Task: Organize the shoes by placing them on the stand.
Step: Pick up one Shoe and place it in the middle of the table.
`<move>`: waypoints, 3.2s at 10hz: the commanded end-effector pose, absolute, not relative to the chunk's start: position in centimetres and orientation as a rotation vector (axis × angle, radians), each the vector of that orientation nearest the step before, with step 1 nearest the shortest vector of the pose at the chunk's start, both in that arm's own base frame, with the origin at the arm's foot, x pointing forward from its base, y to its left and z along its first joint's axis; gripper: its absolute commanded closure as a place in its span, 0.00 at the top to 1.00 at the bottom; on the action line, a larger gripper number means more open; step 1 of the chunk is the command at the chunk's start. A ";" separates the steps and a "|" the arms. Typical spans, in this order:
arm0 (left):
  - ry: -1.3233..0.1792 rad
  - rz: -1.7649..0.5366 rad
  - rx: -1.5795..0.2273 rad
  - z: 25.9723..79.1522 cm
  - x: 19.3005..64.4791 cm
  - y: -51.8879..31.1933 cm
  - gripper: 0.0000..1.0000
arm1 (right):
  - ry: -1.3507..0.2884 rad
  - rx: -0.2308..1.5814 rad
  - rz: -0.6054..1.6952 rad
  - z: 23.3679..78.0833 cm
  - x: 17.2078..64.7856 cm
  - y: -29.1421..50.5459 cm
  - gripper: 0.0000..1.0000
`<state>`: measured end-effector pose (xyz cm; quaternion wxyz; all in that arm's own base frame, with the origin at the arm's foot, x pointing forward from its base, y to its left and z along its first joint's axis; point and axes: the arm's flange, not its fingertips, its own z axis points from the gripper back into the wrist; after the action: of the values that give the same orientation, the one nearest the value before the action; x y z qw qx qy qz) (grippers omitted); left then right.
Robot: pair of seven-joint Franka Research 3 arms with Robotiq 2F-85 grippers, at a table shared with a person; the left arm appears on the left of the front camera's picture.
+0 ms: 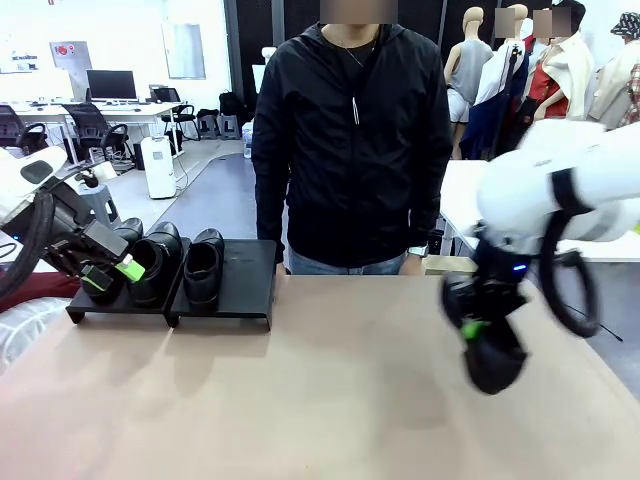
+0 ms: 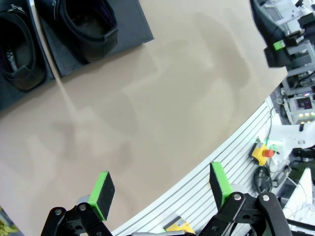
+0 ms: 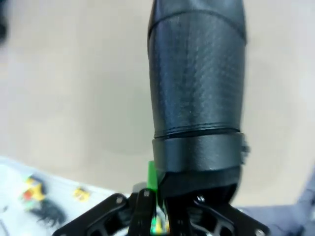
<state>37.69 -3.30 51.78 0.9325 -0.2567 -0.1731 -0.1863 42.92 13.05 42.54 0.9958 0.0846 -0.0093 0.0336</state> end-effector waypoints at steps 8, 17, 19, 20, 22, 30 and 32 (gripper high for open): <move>-0.357 -0.388 -0.545 51.8 37.6 -3.1 1.00 | 0.180 0.430 0.199 37.2 46.5 36.1 0.00; -0.357 -0.388 -0.545 51.8 37.6 -3.1 1.00 | 0.227 0.518 0.307 39.5 45.5 32.5 1.00; -0.357 -0.388 -0.545 51.8 37.6 -3.1 1.00 | 0.120 0.533 0.275 43.2 43.3 25.7 1.00; -0.357 -0.388 -0.545 51.8 37.6 -3.1 1.00 | 0.061 0.537 0.230 44.8 41.8 21.3 1.00; -0.357 -0.388 -0.545 51.8 37.6 -3.1 1.00 | -0.029 0.441 0.117 46.6 38.6 12.2 1.00; -0.357 -0.388 -0.545 51.8 37.6 -3.1 1.00 | -0.180 0.592 0.016 47.7 36.2 -2.8 1.00; -0.357 -0.388 -0.545 51.8 37.6 -3.1 1.00 | -0.180 0.592 0.016 47.7 36.2 -2.8 1.00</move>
<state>37.68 -3.23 51.77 0.9327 -0.2564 -0.1732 -0.1854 36.30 -2.78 47.50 0.9494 0.2978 -0.0977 0.0187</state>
